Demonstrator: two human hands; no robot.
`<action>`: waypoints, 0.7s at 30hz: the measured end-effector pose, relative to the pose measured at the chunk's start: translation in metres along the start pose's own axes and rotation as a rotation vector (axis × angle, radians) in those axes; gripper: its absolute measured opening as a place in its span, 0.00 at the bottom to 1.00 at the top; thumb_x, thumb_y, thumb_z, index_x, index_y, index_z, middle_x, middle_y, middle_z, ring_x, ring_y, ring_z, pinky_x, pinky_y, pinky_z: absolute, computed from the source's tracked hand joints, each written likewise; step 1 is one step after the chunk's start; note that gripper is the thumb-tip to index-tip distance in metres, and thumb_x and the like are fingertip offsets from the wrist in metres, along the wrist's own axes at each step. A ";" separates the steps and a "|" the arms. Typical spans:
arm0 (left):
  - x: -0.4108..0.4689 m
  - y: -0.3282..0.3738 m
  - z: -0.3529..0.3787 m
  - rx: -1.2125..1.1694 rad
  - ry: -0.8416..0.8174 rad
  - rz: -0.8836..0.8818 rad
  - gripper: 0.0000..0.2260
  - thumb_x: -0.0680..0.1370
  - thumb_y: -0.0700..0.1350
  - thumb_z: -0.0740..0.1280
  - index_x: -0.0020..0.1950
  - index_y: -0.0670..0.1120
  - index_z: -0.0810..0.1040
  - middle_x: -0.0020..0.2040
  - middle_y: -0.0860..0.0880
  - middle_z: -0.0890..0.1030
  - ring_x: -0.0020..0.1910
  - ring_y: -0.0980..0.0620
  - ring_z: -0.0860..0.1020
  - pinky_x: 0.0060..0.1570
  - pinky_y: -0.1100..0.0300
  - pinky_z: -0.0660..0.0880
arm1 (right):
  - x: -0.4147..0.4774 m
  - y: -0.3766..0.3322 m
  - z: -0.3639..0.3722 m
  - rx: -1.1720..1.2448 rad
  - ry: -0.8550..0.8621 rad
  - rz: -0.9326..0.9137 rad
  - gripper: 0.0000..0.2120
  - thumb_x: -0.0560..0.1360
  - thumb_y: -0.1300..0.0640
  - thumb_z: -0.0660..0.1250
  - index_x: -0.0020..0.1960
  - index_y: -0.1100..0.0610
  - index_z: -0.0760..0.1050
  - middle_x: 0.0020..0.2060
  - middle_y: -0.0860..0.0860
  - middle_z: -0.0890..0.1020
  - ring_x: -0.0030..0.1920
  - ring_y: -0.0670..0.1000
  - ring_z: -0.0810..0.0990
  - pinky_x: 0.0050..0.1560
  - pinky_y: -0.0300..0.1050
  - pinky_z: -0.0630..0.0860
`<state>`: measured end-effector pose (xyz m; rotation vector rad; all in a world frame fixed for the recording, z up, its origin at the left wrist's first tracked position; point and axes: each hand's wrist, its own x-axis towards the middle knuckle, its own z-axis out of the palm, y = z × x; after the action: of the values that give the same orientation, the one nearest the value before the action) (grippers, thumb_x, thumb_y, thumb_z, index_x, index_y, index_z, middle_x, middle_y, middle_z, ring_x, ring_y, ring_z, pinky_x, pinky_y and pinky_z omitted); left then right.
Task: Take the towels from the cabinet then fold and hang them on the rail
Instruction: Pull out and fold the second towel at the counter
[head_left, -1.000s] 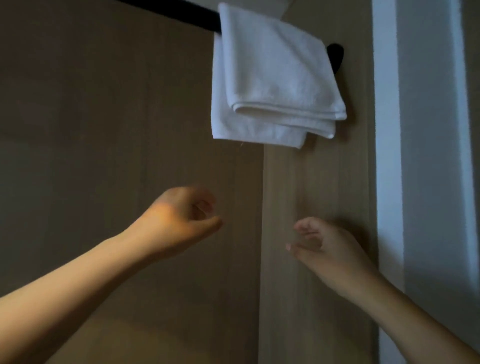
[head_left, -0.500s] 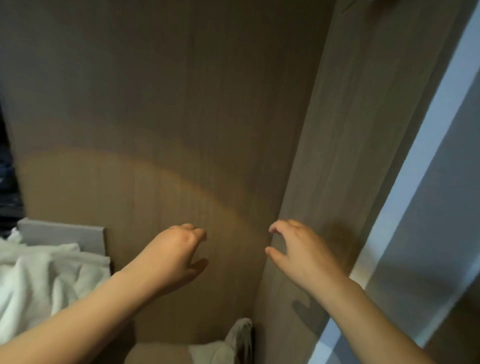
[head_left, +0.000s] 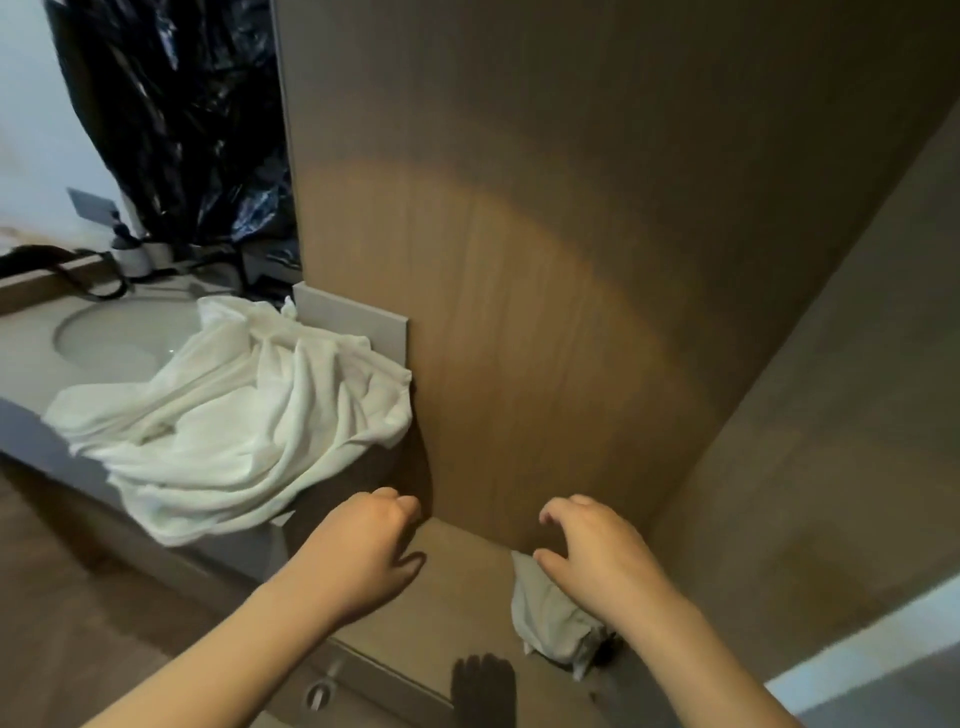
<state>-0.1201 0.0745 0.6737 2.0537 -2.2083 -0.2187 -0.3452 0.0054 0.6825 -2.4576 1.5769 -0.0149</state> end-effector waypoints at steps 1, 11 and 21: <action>-0.005 -0.013 0.003 -0.015 -0.012 -0.020 0.15 0.76 0.57 0.64 0.60 0.52 0.75 0.55 0.52 0.76 0.55 0.52 0.76 0.54 0.58 0.73 | 0.007 -0.013 0.007 0.017 -0.017 -0.013 0.17 0.78 0.47 0.65 0.66 0.48 0.71 0.60 0.46 0.75 0.59 0.48 0.75 0.48 0.39 0.70; -0.042 -0.149 -0.006 -0.102 -0.007 -0.219 0.18 0.77 0.57 0.65 0.64 0.52 0.74 0.60 0.52 0.78 0.58 0.53 0.76 0.56 0.61 0.72 | 0.075 -0.138 0.039 0.103 -0.013 -0.100 0.20 0.78 0.47 0.67 0.68 0.46 0.70 0.62 0.45 0.76 0.59 0.44 0.76 0.52 0.36 0.73; -0.060 -0.249 -0.017 -0.174 0.034 -0.365 0.20 0.78 0.56 0.63 0.69 0.54 0.70 0.65 0.55 0.75 0.62 0.57 0.74 0.61 0.65 0.70 | 0.153 -0.240 0.049 0.128 -0.057 -0.273 0.19 0.78 0.48 0.65 0.68 0.48 0.71 0.61 0.46 0.77 0.59 0.47 0.76 0.54 0.37 0.72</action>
<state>0.1314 0.1164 0.6455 2.3216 -1.7107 -0.3902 -0.0589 -0.0274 0.6638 -2.5263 1.1697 -0.0861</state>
